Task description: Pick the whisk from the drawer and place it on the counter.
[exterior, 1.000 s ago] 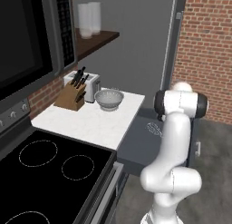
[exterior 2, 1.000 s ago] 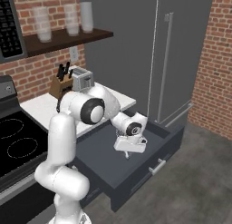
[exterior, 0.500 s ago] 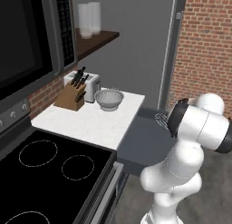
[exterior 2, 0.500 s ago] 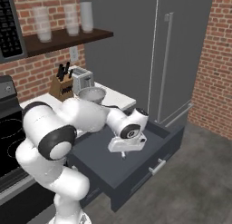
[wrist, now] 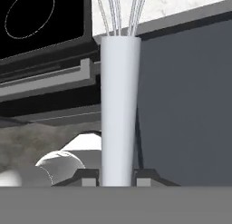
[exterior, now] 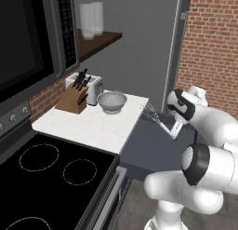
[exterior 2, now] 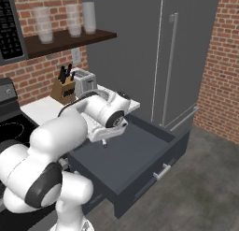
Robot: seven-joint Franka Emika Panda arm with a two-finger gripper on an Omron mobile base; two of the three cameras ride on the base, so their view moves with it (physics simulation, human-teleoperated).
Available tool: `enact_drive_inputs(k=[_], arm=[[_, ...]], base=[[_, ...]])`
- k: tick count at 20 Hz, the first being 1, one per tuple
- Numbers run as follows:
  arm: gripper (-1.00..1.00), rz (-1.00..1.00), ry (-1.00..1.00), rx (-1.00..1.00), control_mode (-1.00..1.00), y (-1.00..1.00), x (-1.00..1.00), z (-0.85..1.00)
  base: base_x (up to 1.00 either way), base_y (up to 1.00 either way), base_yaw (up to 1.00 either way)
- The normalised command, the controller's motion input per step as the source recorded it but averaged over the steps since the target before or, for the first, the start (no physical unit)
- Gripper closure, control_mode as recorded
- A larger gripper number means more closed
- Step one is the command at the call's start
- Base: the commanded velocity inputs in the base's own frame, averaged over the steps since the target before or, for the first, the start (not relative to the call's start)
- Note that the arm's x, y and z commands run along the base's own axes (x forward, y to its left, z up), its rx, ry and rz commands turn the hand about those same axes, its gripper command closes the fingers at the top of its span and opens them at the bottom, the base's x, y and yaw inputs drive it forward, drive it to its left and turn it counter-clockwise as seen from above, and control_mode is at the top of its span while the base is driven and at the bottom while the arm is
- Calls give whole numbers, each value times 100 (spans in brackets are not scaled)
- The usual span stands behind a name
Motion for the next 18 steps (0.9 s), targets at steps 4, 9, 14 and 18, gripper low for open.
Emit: enact_drive_inputs(k=[4, 9, 14, 18], arm=[[100, 34, 0, 11, -100, 100, 38, 96], [100, 29, 0, 13, -100, 94, 44, 41], [100, 8, 0, 7, -100, 61, 59, -51], [100, 0, 0, 3, -100, 71, 79, -62]], base=[[0, 0, 0], [0, 0, 0], [0, 0, 0], [0, 0, 0]])
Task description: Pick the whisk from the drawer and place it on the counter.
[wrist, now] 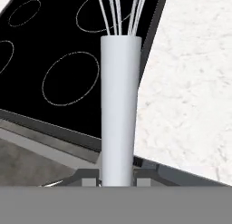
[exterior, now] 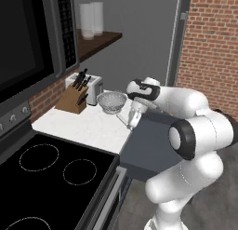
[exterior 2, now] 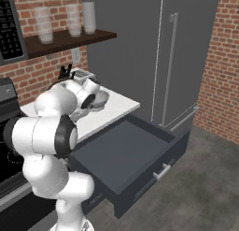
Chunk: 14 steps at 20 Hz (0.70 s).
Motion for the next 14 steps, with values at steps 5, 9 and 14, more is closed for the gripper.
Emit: enact_drive_inputs(k=[5, 9, 14], arm=[[100, 0, 0, 1, -100, 59, 79, -64], [100, -1, 0, -7, -100, 36, 62, -49], [100, 0, 0, -5, -100, 5, 50, -50]], base=[[0, 0, 0], [0, 0, 0], [0, 0, 0]])
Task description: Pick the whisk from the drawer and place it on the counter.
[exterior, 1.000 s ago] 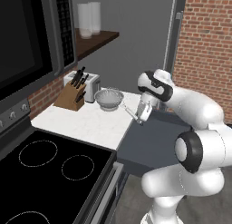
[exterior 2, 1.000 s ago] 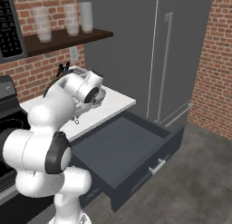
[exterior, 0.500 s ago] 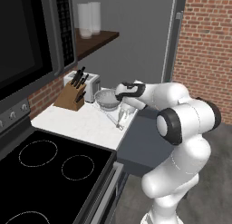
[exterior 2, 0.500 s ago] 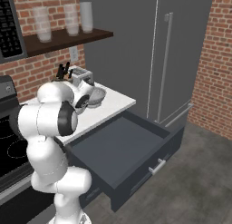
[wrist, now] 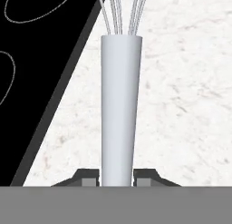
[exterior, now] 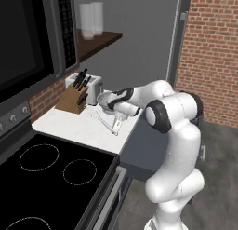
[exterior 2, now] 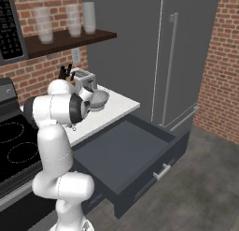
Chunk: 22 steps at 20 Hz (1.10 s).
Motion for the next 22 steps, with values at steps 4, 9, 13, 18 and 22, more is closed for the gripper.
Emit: enact_drive_inputs(k=[4, 9, 13, 18, 22], arm=[[100, -1, -7, -12, -100, 12, 23, -69], [100, -2, -9, -11, -100, 23, 26, -76], [-100, -2, -6, -4, -100, 14, 12, -28], [-100, 0, -12, 0, -100, 0, -20, 6], [-100, 0, -20, 0, -100, 0, -29, 20]], base=[[0, 0, 0], [0, 0, 0], [0, 0, 0], [0, 0, 0], [0, 0, 0]])
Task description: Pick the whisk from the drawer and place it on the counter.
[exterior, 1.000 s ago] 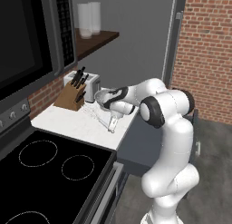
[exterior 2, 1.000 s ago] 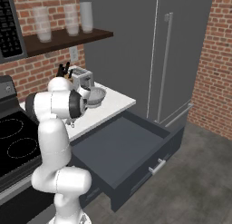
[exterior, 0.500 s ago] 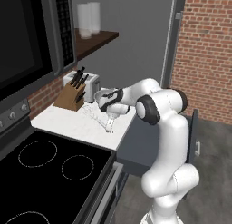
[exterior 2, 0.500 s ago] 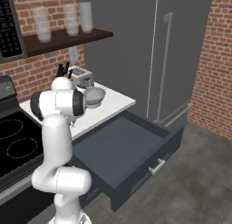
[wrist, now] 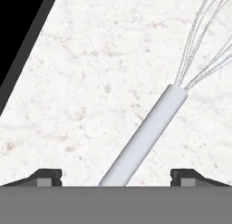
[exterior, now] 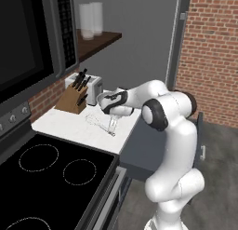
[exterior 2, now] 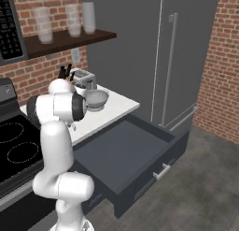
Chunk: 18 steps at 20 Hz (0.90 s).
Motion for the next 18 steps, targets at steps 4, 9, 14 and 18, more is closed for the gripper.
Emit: enact_drive_inputs(k=[4, 9, 14, 18], arm=[[-100, -2, -27, 0, -100, -23, -71, 61], [-100, -5, -16, 5, -100, -67, -94, 98], [-100, -14, 0, 15, -100, -95, -77, 100], [-100, -22, 7, 25, -100, -92, -82, 100]], base=[[0, 0, 0], [0, 0, 0], [0, 0, 0], [0, 0, 0]])
